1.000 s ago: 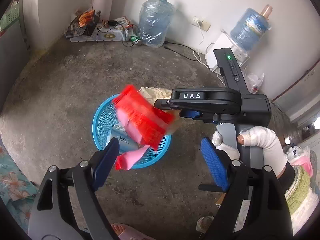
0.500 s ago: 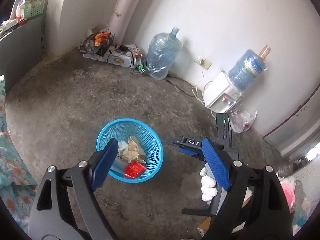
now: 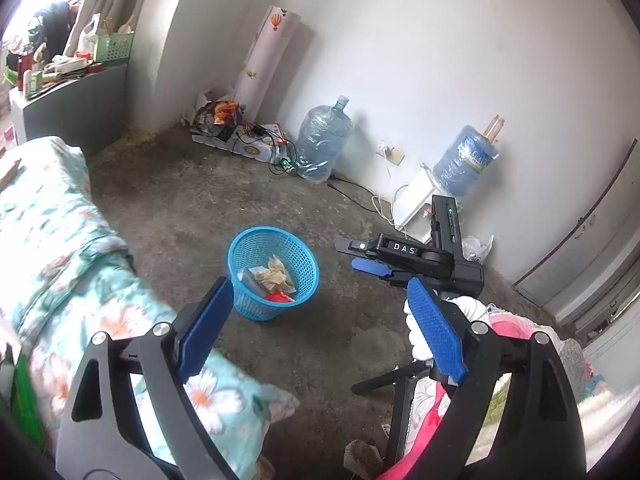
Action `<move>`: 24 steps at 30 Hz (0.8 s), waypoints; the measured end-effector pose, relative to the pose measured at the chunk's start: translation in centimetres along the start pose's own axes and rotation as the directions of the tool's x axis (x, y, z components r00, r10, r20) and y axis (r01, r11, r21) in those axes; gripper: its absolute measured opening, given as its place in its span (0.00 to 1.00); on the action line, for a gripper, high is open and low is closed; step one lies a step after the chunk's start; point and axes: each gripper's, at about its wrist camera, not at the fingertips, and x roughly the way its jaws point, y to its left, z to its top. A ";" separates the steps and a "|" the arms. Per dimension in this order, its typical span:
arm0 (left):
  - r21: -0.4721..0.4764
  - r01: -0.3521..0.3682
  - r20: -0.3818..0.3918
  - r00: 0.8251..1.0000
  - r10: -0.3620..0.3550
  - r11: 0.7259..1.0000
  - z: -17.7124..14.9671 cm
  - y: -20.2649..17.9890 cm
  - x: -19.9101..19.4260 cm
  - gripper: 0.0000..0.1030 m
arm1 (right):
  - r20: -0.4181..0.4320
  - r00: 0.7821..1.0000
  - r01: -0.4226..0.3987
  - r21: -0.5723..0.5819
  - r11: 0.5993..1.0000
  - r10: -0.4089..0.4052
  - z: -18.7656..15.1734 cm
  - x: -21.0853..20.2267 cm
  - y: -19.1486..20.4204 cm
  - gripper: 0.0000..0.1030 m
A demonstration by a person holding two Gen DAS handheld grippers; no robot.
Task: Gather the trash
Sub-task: 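Withdraw both tools from the wastebasket and return over the bed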
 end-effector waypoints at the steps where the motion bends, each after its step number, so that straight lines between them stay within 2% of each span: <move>1: -0.009 -0.007 0.015 1.000 0.007 1.000 -0.8 0.3 -1.7 0.83 | -0.015 1.000 -0.009 -0.012 1.000 0.009 -0.6 0.0 0.8 0.66; 8: -0.129 -0.066 0.128 0.988 0.083 0.989 -6.5 3.7 -12.1 0.83 | -0.094 0.992 -0.090 -0.117 0.989 0.080 -3.9 -0.1 8.0 0.67; 14: -0.283 0.084 0.210 0.977 -0.024 0.955 -11.1 7.6 -18.8 0.85 | -0.176 0.977 -0.160 -0.247 0.956 0.118 -7.6 2.0 16.2 0.71; 17: -0.298 0.054 0.260 0.965 0.027 0.953 -12.9 8.7 -21.6 0.85 | -0.251 0.957 -0.219 -0.294 0.930 0.146 -10.3 4.2 20.9 0.71; 20: -0.318 0.029 0.304 0.950 0.073 0.948 -14.6 9.9 -24.2 0.85 | -0.329 0.927 -0.289 -0.321 0.902 0.180 -13.4 6.4 25.7 0.71; 22: -0.347 0.008 0.319 0.941 0.110 0.938 -15.7 10.9 -25.5 0.85 | -0.365 0.914 -0.308 -0.336 0.890 0.179 -15.5 8.0 28.9 0.79; 24: -0.380 -0.017 0.326 0.933 0.151 0.925 -16.8 12.1 -26.6 0.85 | -0.397 0.903 -0.308 -0.329 0.893 0.165 -17.6 9.8 31.6 0.80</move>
